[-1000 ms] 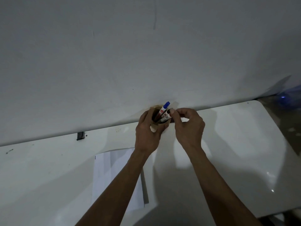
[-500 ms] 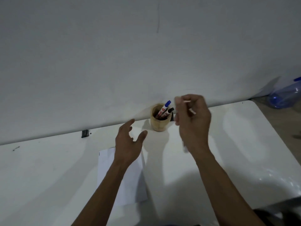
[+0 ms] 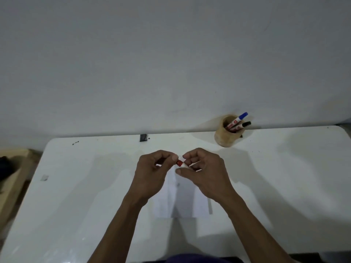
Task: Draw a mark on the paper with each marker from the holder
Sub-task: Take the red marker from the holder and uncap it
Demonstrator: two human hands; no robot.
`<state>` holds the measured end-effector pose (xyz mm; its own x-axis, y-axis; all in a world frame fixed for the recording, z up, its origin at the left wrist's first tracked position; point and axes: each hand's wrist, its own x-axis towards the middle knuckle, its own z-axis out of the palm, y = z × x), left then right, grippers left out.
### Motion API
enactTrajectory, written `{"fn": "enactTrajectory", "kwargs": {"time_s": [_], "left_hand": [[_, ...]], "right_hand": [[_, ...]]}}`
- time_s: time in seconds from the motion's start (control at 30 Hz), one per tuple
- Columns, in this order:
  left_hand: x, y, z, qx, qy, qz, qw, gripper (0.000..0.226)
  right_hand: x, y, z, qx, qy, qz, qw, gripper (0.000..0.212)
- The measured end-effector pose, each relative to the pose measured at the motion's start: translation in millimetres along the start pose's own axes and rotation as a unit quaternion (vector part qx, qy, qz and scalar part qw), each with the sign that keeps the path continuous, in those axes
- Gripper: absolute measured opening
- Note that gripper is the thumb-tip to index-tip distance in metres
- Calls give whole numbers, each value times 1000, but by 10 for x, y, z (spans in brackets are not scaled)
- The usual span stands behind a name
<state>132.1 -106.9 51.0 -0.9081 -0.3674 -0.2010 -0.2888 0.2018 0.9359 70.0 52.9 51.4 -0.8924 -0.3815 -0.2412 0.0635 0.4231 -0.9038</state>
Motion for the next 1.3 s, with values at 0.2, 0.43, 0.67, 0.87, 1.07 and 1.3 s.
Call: {"fn": "enactTrajectory", "kwargs": {"time_s": [0.2, 0.43, 0.67, 0.87, 1.07, 1.3], "left_hand": [[-66, -254, -388, -124, 69, -56, 988, 14], [-285, -534, -700, -42, -18, -33, 998, 9], [-350, -667, -713, -36, -57, -62, 996, 10], [-290, -713, -750, -75, -37, -105, 991, 16], [-113, -825, -735, 43, 42, -97, 994, 4], [451, -1014, -624, 256, 73, -56, 962, 8]], "right_hand": [[-29, -24, 109, -16, -21, -12, 1000, 22], [-188, -39, 445, 313, 69, 77, 944, 34], [-356, 18, 972, 334, 70, 125, 932, 22], [-220, 90, 920, 324, 63, 107, 938, 24], [-28, 171, 705, 330, 86, 116, 933, 9], [-3, 346, 596, 290, 91, 118, 945, 13]]}}
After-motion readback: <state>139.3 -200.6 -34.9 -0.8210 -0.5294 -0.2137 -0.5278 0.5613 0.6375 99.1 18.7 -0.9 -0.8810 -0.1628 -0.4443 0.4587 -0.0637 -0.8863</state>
